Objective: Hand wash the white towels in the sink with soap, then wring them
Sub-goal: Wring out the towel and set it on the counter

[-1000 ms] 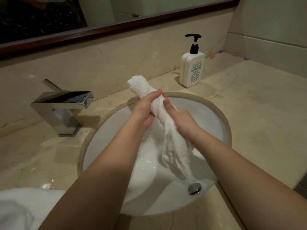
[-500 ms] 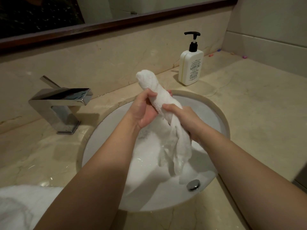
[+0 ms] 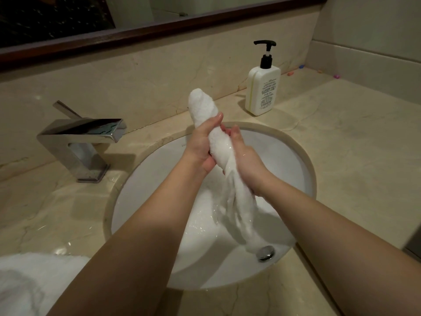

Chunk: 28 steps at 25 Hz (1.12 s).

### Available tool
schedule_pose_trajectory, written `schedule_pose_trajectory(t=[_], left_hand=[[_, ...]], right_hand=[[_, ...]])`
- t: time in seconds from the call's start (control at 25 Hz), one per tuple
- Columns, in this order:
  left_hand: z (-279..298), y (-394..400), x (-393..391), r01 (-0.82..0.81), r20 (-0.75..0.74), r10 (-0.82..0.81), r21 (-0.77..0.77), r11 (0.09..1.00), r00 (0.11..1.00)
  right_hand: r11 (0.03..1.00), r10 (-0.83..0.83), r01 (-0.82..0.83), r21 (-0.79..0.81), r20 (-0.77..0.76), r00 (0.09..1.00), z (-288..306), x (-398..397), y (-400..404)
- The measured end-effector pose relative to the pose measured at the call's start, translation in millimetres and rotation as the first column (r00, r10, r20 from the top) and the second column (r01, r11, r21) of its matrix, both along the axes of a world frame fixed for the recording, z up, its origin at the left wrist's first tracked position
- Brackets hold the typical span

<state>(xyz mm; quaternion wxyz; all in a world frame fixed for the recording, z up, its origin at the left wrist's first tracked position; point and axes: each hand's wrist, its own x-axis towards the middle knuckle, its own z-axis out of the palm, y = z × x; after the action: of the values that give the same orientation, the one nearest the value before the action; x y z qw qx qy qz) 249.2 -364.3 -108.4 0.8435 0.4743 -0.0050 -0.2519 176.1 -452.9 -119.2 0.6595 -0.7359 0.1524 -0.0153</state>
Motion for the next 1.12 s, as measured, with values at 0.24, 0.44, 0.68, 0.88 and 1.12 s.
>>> schedule_pose_trajectory(t=[0.24, 0.44, 0.68, 0.88, 1.12], left_hand=[[10, -9, -10, -0.136, -0.15, 0.139, 0.029, 0.99, 0.979], [-4, -12, -3, -0.3, -0.203, 0.316, 0.104, 0.948, 0.927], [-14, -14, 0, -0.394, 0.018, 0.405, 0.269, 0.879, 0.914], [-17, 3, -1, 0.098, 0.038, -0.094, -0.096, 0.991, 0.995], [-10, 2, 1, 0.099, 0.123, -0.085, -0.114, 0.989, 0.989]], right_hand=[[0.953, -0.004, 0.051, -0.297, 0.155, 0.988, -16, 6, 1], [0.936, -0.028, 0.068, -0.346, 0.119, 0.992, -20, 9, -1], [0.988, 0.142, -0.134, 0.071, -0.133, 0.981, -11, 4, -12], [0.947, 0.137, -0.107, 0.303, -0.08, 0.987, -7, 3, -26], [0.844, 0.276, -0.251, 0.474, 0.016, 0.961, 3, -3, -16]])
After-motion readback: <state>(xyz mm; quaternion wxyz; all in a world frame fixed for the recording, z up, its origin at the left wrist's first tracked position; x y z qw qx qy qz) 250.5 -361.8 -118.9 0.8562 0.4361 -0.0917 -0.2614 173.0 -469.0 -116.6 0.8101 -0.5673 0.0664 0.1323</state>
